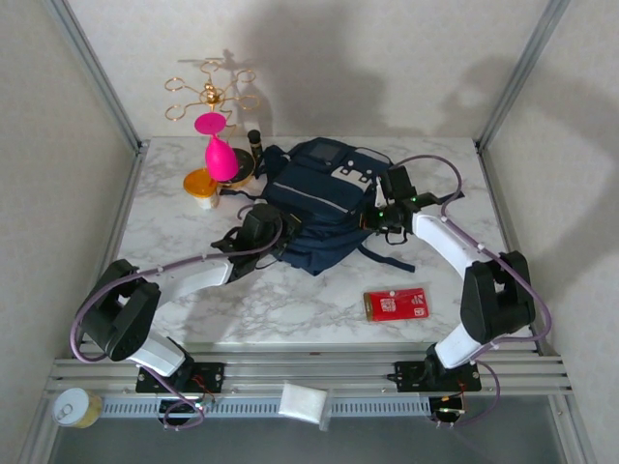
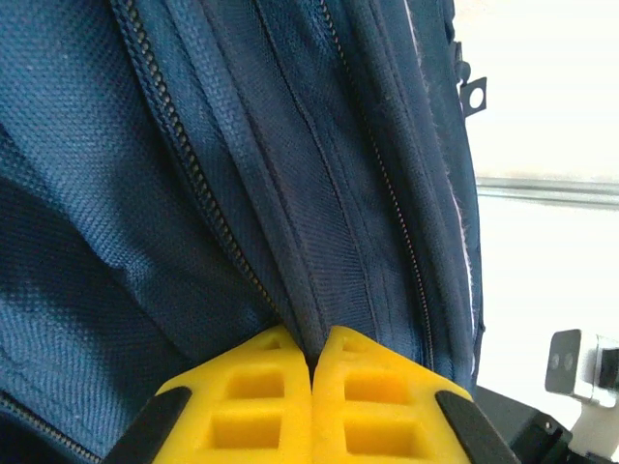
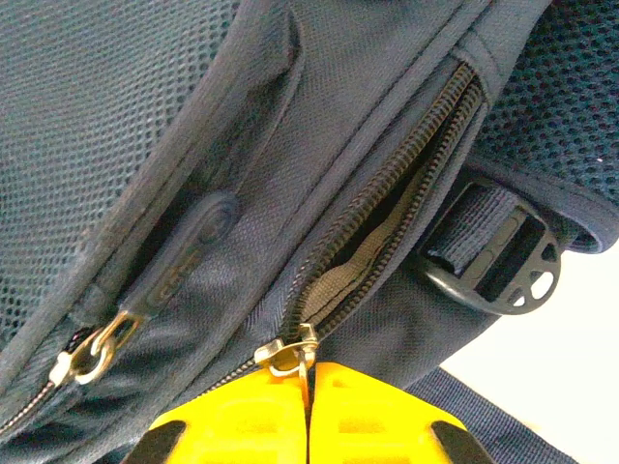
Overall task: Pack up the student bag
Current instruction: Zip the student bag at the center of the table.
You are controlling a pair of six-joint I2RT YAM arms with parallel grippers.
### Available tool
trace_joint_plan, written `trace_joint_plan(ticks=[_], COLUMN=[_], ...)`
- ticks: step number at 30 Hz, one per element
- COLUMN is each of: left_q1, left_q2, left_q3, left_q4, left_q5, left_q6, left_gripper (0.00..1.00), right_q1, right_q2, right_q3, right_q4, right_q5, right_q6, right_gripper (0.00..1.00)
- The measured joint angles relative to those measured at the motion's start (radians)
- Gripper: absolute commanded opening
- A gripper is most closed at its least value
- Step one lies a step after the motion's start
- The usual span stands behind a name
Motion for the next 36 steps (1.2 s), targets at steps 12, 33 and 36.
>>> trace_joint_plan(ticks=[12,33,36], left_q1=[0.044,0.171,0.184], left_q2=[0.006,0.021,0.023], left_q3=[0.037,0.136,0.136], left_q4=[-0.044,-0.215,-0.215], left_q5=[0.075,0.124,0.145], left_q6=[0.092,0.257,0.271], left_gripper=[0.00,0.00,0.00], right_q1=[-0.021,-0.034,-0.039], right_q2=[0.013,-0.056,-0.056], right_q3=[0.010,-0.171,-0.164], right_q4=[0.027,0.369,0.368], right_q5=[-0.034,-0.055,-0.092], right_q6=[-0.118,-0.547,-0.553], right_gripper=[0.10,0.08,0.13])
